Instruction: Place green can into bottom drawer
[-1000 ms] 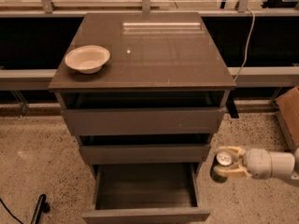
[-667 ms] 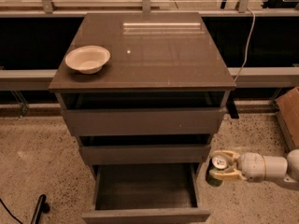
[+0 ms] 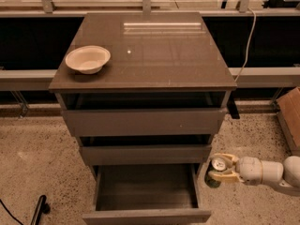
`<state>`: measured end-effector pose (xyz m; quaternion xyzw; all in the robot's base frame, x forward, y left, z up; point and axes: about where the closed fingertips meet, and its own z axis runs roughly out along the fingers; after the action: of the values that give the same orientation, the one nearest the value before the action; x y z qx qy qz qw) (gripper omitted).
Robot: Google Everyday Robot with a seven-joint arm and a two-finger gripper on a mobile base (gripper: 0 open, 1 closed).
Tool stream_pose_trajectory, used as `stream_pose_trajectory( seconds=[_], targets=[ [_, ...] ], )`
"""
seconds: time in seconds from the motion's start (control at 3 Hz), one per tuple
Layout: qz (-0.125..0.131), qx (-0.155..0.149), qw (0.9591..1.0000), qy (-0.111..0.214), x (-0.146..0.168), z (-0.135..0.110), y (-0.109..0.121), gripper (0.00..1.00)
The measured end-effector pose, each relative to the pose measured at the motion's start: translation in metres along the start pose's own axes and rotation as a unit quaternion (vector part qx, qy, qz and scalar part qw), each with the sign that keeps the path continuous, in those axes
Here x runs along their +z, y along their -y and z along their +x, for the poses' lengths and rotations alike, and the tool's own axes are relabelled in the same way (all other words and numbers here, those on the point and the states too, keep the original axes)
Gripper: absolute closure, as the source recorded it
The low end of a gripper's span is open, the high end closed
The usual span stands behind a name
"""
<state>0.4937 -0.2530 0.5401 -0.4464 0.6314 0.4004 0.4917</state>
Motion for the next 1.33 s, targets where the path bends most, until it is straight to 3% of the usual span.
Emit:
stream_pose_trajectory(
  seconds=[0.33, 0.67, 1.33],
  targets=[
    [0.008, 0.006, 0.9994, 0.033, 0.017, 0.061, 0.017, 1.0],
    [-0.006, -0.002, 0.9983, 0.058, 0.041, 0.105, 0.021, 1.0],
    [-0.042, -0.006, 0.9982, 0.043, 0.104, 0.179, 0.002, 1.0]
  ],
)
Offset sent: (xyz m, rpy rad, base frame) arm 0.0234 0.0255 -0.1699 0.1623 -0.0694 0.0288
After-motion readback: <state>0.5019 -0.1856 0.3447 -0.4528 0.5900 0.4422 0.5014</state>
